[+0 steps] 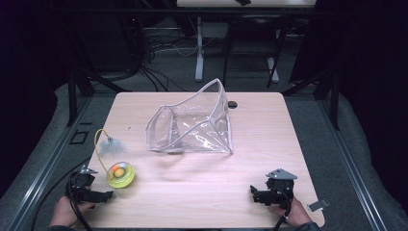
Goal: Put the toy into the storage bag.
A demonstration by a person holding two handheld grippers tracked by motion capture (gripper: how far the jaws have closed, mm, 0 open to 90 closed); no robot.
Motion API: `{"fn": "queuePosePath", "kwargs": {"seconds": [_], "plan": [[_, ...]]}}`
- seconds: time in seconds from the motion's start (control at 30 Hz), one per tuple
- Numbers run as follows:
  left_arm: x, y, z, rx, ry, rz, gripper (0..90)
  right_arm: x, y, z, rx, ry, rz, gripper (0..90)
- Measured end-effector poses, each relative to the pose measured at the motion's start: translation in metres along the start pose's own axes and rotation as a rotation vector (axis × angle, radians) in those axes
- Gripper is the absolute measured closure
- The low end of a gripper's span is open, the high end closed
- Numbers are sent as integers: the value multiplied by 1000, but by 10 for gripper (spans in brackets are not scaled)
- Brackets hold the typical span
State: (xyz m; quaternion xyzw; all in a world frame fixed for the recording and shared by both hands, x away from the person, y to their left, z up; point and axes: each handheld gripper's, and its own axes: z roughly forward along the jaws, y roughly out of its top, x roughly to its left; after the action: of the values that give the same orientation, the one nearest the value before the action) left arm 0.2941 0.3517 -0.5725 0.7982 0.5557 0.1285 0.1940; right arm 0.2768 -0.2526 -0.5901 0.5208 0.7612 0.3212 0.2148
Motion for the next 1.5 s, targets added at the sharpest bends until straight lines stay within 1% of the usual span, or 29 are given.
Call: {"fn": "queuePosePath", "kwargs": {"seconds": [0.3, 0.37, 0.4, 0.43, 0.5, 0.57, 0.63, 0.77, 0.8, 0.87, 0.93, 0.97, 1.03, 1.07, 1.17, 1.23, 1.27, 1.37, 1.4, 1.43, 1.5], "plan": [[1, 2, -1, 25, -9, 14, 0, 0, 0, 0, -2, 1, 2, 0], [2, 2, -4, 9, -8, 8, 0, 0, 0, 0, 3, 2, -1, 0], [1, 4, -9, -14, -7, 3, 0, 0, 0, 0, 3, 2, -1, 0], [0, 4, -11, -25, -6, 3, 0, 0, 0, 0, 2, 3, -1, 0], [-1, 5, -13, -33, -9, 6, 0, 0, 0, 0, 2, 4, -2, 0], [-4, 7, -17, -46, -11, 21, 0, 0, 0, 0, 2, 4, -2, 0], [-7, 8, -19, -53, -21, 29, 0, 0, 0, 0, 3, 4, -2, 0], [-13, 7, -28, -74, -54, 37, 0, 0, 0, 0, 3, 3, -1, 0], [-13, 7, -28, -74, -54, 37, 0, 0, 0, 0, 3, 3, -1, 0], [-15, 8, -33, -86, -51, 53, 0, 0, 0, 1, 2, 4, -1, 0], [-18, 10, -37, -104, -59, 59, 0, 0, 0, 1, 2, 4, -1, 0], [-20, 13, -40, -115, -64, 69, 0, 0, 0, 1, -1, 2, -3, 0], [-21, 14, -40, -118, -72, 68, 0, 0, 0, 1, -4, 1, -4, 0], [-22, 16, -42, -113, -87, 73, 0, 0, 0, 1, -2, 1, -3, 0], [-26, 19, -43, -136, -93, 80, 0, 0, 0, 0, 0, 1, -1, 0], [-27, 21, -46, -145, -90, 90, 0, 0, 0, 1, -1, 3, -2, 0], [-27, 22, -49, -161, -87, 87, 0, 0, 0, 1, 1, 2, -1, 0], [-26, 24, -53, -173, -87, 83, 0, 0, 0, 1, 1, 2, -1, 0], [-25, 27, -55, -172, -86, 81, 0, 0, 0, 1, -1, 3, -2, 0], [-23, 31, -57, -179, -85, 73, 0, 0, 0, 1, -1, 3, -2, 0], [-20, 37, -62, -191, -88, 70, 0, 0, 0, 1, 1, 3, -1, 0]]}}
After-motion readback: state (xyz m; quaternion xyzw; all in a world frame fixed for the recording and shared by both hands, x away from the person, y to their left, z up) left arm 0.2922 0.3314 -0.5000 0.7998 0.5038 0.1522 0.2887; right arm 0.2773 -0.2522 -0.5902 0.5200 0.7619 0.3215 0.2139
